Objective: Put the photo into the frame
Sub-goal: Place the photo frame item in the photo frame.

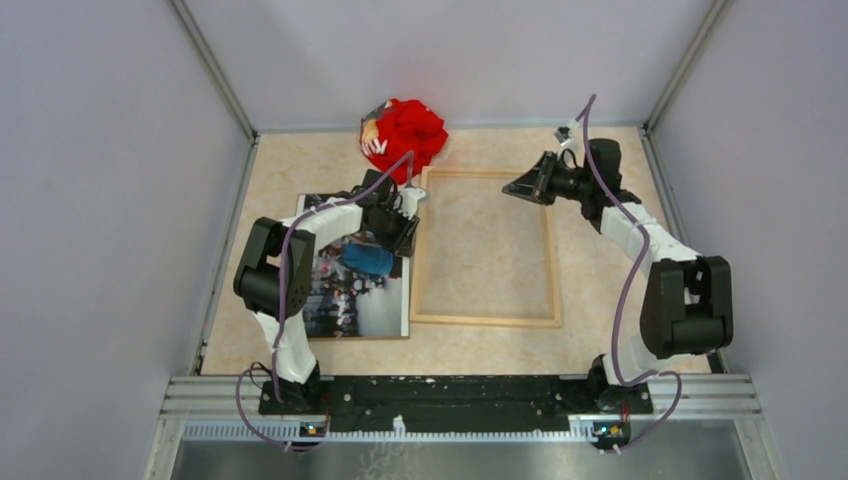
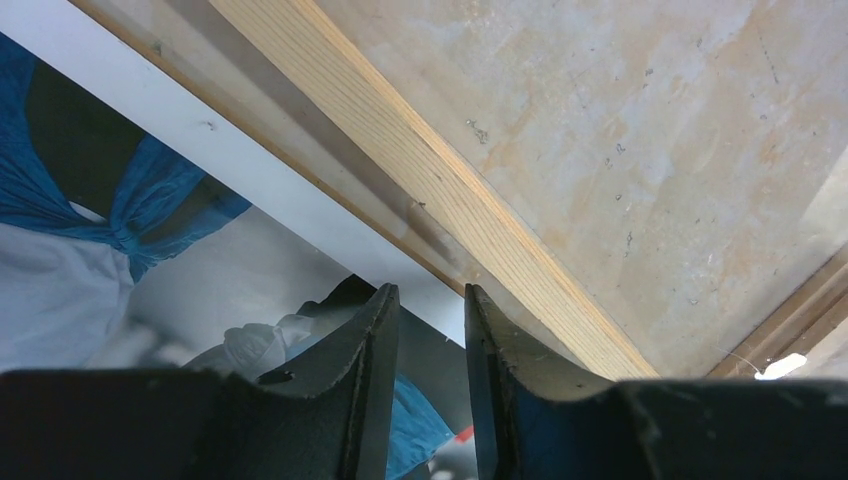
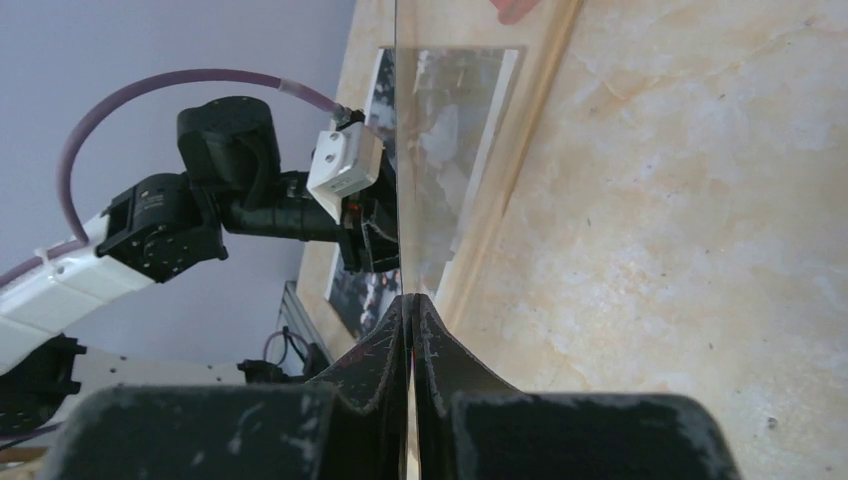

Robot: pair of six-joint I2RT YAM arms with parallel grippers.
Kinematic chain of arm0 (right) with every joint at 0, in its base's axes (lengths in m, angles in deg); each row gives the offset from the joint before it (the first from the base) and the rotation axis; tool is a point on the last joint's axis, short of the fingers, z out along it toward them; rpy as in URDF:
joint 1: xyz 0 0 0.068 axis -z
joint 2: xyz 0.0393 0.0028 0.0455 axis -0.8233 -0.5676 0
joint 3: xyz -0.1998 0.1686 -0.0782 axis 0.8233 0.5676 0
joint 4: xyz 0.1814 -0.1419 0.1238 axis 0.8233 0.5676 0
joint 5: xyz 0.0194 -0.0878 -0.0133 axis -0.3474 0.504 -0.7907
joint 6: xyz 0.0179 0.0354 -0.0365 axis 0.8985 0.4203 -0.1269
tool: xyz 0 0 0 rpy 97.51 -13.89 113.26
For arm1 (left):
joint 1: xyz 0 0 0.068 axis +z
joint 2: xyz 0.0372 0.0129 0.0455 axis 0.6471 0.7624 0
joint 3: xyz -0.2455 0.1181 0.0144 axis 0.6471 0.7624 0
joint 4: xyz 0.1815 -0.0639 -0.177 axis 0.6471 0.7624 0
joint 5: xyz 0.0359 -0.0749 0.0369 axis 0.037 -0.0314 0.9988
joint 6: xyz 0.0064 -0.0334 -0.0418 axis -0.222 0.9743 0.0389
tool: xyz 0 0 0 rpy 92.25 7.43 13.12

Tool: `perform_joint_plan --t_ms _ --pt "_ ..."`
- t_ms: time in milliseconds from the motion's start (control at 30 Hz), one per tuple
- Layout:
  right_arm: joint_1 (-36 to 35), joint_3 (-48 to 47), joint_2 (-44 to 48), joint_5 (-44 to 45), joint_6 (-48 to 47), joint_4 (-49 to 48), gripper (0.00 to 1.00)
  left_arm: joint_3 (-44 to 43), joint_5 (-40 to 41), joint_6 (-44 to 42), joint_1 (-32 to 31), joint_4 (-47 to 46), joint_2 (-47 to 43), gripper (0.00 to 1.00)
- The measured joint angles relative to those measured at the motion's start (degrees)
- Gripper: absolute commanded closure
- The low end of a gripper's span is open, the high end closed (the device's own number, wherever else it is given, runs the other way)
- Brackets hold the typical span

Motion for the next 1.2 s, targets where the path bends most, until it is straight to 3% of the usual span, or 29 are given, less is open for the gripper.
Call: perform_joint_plan --t_ms 867,1200 --pt "-0.5 3.8 -0.8 1.4 22.9 -9.8 1.00 0.0 -0.2 0.0 0.0 -0.5 0.2 0.66" --pt "-1.3 3.9 0.2 3.0 27.5 -10.6 1.00 0.0 -0.2 0.0 0.0 -0.7 0.2 0.66"
